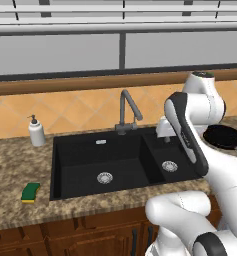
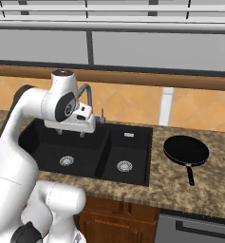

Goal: Pick the pan and sponge and place them into the sink. Then turn on the water.

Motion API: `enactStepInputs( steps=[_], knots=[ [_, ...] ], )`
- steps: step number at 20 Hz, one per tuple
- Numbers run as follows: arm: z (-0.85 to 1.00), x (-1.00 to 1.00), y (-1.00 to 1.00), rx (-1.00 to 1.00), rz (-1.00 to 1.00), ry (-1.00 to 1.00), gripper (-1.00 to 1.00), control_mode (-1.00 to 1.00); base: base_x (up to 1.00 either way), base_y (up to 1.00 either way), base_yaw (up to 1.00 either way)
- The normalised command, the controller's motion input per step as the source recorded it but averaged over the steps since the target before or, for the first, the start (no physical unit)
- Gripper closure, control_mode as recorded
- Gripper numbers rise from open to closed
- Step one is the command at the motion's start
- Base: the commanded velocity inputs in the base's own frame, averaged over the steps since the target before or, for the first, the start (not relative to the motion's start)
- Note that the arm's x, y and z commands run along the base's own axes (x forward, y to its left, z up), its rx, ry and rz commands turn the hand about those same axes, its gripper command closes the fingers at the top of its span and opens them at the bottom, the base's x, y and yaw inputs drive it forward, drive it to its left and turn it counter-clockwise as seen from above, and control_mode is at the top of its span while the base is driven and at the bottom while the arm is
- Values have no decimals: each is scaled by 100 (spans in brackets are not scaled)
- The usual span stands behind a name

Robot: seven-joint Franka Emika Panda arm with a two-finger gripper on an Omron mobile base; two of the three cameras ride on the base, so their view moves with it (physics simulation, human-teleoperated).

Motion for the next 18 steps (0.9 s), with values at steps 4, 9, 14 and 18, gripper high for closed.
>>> enactStepInputs(
  steps=[4, 9, 14, 18],
  knots=[
    [-16, 8, -60, 0, -3, 9, -100, -100, 0, 0, 0],
    [-14, 9, -83, 0, -3, 10, -100, -100, 0, 0, 0],
    [-15, 3, -99, 0, 0, 9, -100, -100, 0, 0, 0],
    [-25, 7, -95, 0, 0, 8, -100, -100, 0, 0, 0]
  ],
)
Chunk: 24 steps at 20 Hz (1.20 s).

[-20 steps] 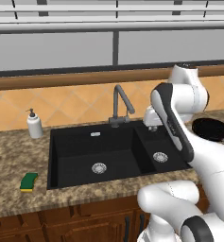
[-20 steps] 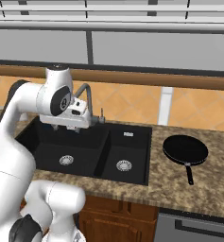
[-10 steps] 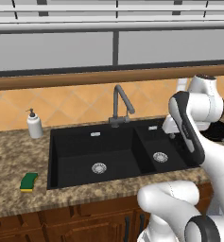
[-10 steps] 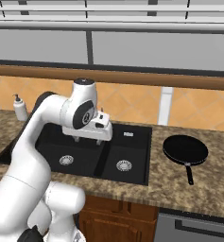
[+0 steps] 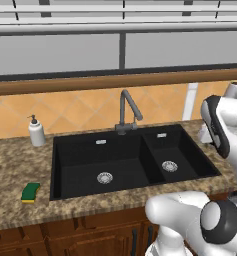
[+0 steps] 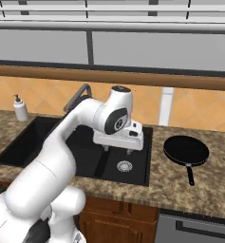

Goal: Pick the pan and sponge and place them into the sink. Then turn on the water.

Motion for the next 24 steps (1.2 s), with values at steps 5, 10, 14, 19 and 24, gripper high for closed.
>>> enactStepInputs(
  steps=[5, 10, 14, 19, 24],
  knots=[
    [-30, 2, -87, 0, 0, 6, -100, -100, 0, 0, 0],
    [-32, 2, -78, 0, 0, 3, -100, -100, 0, 0, 0],
    [-30, 9, -69, 0, 0, 1, -100, -100, 0, 0, 0],
    [-9, 24, -66, 2, 3, 4, -100, -100, 0, 0, 0],
    [-14, 26, -38, 0, 2, 0, -100, -100, 0, 0, 0]
  ],
)
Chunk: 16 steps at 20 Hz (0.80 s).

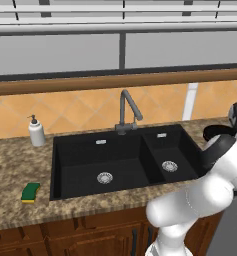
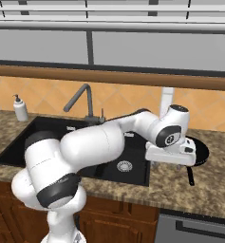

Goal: Pick the pan and sponge and place them into the sink. Then turn on the water.

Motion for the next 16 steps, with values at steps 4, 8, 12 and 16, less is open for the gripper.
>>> enactStepInputs(
  steps=[4, 8, 12, 16],
  knots=[
    [-23, 34, -43, 10, 1, 0, -100, -100, 0, 0, 0],
    [-17, 21, -21, 8, 0, 0, -100, -100, 0, 0, 0],
    [-4, 16, -26, 2, 0, -1, -100, -100, 0, 0, 0],
    [-8, 14, -27, 2, 0, 0, -100, -100, 0, 0, 0]
  ],
)
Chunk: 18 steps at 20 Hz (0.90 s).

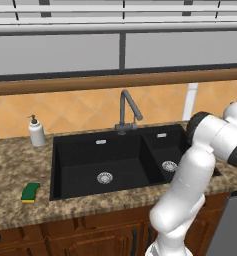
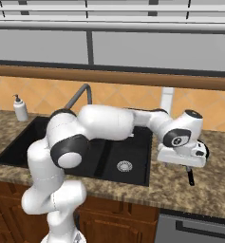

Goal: Pick the pan and sponge and place them into the sink. Then turn on the water.

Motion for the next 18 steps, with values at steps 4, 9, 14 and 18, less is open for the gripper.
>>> enactStepInputs(
  steps=[4, 9, 14, 18],
  knots=[
    [-21, 4, -18, 5, 0, -3, -100, -100, 0, 0, 0],
    [-9, 4, -16, 2, 0, -4, -100, -100, 0, 0, 0],
    [-20, 0, 4, 1, 0, -5, -100, -100, 0, 0, 0],
    [-39, 6, 6, 0, 0, -6, -100, -100, 0, 0, 0]
  ],
)
